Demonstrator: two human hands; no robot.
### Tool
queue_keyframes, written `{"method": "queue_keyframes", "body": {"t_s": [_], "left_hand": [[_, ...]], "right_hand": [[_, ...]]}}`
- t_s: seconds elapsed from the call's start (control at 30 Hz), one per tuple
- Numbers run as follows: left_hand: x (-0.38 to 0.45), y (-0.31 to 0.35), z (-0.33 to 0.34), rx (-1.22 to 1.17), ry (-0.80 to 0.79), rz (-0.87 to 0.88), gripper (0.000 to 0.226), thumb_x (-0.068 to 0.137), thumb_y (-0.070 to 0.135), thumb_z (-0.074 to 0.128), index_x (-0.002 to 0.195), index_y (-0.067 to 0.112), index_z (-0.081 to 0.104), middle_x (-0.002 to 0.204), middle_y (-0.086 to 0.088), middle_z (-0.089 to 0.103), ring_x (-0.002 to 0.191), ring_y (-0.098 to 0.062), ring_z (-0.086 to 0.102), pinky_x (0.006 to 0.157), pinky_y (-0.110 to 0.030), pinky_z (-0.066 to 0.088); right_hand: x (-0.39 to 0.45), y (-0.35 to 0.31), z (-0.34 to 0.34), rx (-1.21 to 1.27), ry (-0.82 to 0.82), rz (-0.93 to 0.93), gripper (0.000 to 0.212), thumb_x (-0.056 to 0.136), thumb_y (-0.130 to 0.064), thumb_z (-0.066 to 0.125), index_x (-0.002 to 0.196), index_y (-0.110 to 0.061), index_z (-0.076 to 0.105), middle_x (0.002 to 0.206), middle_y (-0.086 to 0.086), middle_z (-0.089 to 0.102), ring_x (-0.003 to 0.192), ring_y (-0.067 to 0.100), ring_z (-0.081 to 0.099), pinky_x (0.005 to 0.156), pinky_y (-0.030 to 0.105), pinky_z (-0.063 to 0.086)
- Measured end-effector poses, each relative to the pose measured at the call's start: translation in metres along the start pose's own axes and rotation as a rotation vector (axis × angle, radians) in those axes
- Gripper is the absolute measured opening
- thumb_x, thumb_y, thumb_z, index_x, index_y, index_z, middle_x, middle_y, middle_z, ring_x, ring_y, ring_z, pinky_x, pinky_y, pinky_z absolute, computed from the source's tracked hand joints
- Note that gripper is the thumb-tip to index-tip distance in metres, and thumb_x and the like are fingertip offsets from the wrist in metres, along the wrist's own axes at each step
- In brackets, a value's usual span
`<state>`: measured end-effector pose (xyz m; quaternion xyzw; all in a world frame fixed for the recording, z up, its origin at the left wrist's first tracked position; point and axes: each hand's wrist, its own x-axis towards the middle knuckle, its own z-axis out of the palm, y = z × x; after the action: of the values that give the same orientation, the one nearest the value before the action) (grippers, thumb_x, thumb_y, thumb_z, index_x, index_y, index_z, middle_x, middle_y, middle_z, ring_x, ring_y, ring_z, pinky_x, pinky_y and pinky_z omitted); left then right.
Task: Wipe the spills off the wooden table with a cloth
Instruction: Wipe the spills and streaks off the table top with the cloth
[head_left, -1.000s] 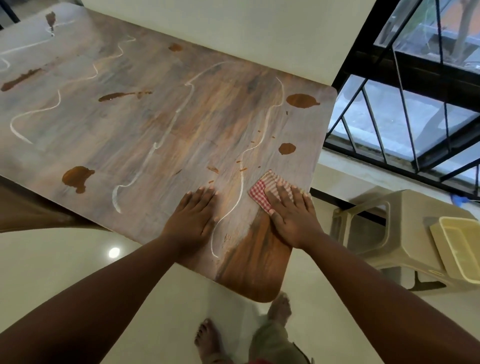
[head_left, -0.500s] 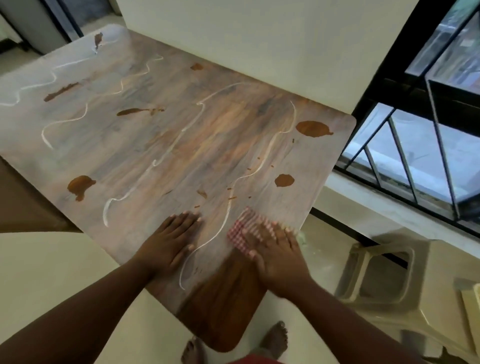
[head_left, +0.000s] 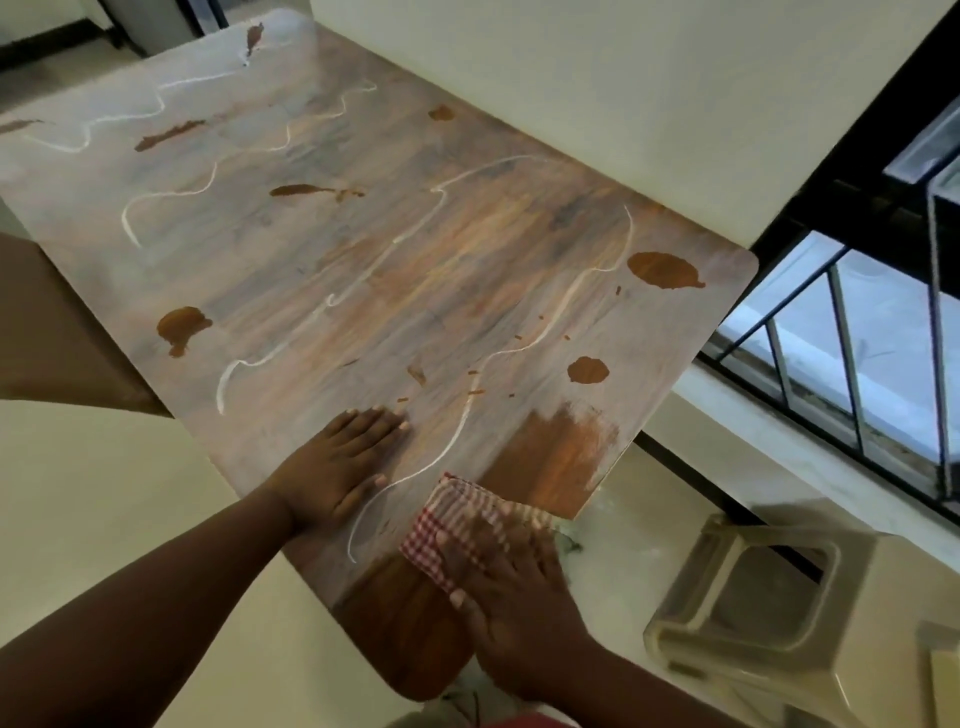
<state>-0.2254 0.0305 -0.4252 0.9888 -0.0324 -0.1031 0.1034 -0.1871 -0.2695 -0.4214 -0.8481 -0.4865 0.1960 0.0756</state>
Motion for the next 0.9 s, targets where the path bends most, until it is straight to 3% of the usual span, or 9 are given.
{"method": "queue_keyframes", "body": {"t_s": [0.07, 0.17, 0.2, 0.4, 0.6, 0.67, 0.77, 0.9], "left_hand": [[-0.001, 0.0, 0.0, -0.019, 0.013, 0.01, 0.079, 0.09, 0.063, -0.007, 0.15, 0.013, 0.007, 0.157, -0.006, 0.004, 0.147, -0.022, 0.0, 0.118, -0.035, -0.006], [-0.002, 0.001, 0.001, -0.014, 0.021, 0.015, 0.079, 0.088, 0.063, -0.01, 0.149, 0.014, 0.002, 0.157, -0.006, -0.001, 0.147, -0.023, -0.004, 0.117, -0.033, -0.01], [-0.003, 0.001, 0.0, -0.009, 0.03, 0.013, 0.078, 0.09, 0.063, -0.009, 0.149, 0.014, 0.003, 0.157, -0.007, 0.001, 0.146, -0.025, -0.003, 0.117, -0.033, -0.01], [-0.004, 0.003, -0.006, -0.001, 0.037, 0.014, 0.069, 0.098, 0.053, 0.004, 0.148, 0.009, 0.019, 0.154, -0.012, 0.019, 0.142, -0.036, 0.015, 0.116, -0.034, -0.002], [-0.005, -0.001, -0.004, 0.003, 0.044, 0.043, 0.064, 0.101, 0.049, 0.011, 0.148, 0.007, 0.025, 0.152, -0.013, 0.028, 0.139, -0.037, 0.026, 0.115, -0.036, 0.004], [-0.004, -0.001, -0.003, -0.009, 0.024, 0.044, 0.064, 0.1, 0.05, 0.009, 0.149, 0.01, 0.022, 0.154, -0.012, 0.025, 0.141, -0.036, 0.023, 0.115, -0.039, 0.007], [-0.002, 0.0, -0.006, -0.013, -0.016, 0.039, 0.067, 0.098, 0.054, 0.005, 0.15, 0.013, 0.017, 0.156, -0.012, 0.017, 0.144, -0.035, 0.014, 0.116, -0.038, 0.001], [0.014, 0.004, -0.013, 0.04, -0.018, 0.036, 0.072, 0.093, 0.061, -0.001, 0.15, 0.018, 0.004, 0.157, -0.007, 0.002, 0.146, -0.028, -0.003, 0.117, -0.035, -0.014]], "right_hand": [[0.004, 0.011, -0.006, -0.042, -0.027, -0.019, 0.06, 0.097, -0.05, 0.027, 0.153, -0.035, 0.014, 0.157, -0.001, 0.025, 0.139, 0.032, 0.026, 0.109, 0.045, 0.009], [0.019, 0.041, -0.018, -0.014, -0.001, 0.036, 0.06, 0.097, -0.053, 0.008, 0.147, -0.038, -0.022, 0.155, -0.009, -0.021, 0.145, 0.029, -0.012, 0.113, 0.041, -0.022], [0.026, 0.055, -0.022, -0.024, 0.027, 0.085, 0.06, 0.096, -0.052, 0.005, 0.145, -0.035, -0.026, 0.153, -0.008, -0.026, 0.145, 0.026, -0.017, 0.111, 0.039, -0.024], [0.065, 0.13, -0.069, -0.102, 0.036, 0.338, 0.063, 0.103, -0.043, 0.016, 0.15, -0.021, -0.02, 0.161, 0.004, -0.015, 0.146, 0.025, -0.017, 0.112, 0.038, -0.015], [0.031, 0.08, -0.032, -0.067, 0.005, 0.201, 0.06, 0.098, -0.051, 0.005, 0.147, -0.029, -0.022, 0.155, 0.001, -0.02, 0.143, 0.03, -0.021, 0.108, 0.041, -0.025], [0.016, 0.061, -0.019, -0.085, -0.018, 0.123, 0.06, 0.096, -0.055, 0.002, 0.148, -0.035, -0.019, 0.156, -0.003, -0.018, 0.143, 0.029, -0.022, 0.109, 0.039, -0.028], [0.015, 0.066, -0.019, -0.094, -0.004, 0.067, 0.059, 0.099, -0.052, 0.01, 0.152, -0.036, -0.009, 0.158, -0.005, -0.008, 0.144, 0.028, -0.015, 0.113, 0.042, -0.017], [0.031, 0.105, -0.029, -0.124, 0.044, 0.049, 0.057, 0.096, -0.056, 0.003, 0.144, -0.042, -0.024, 0.154, -0.012, -0.02, 0.143, 0.018, -0.023, 0.108, 0.033, -0.029]]}}
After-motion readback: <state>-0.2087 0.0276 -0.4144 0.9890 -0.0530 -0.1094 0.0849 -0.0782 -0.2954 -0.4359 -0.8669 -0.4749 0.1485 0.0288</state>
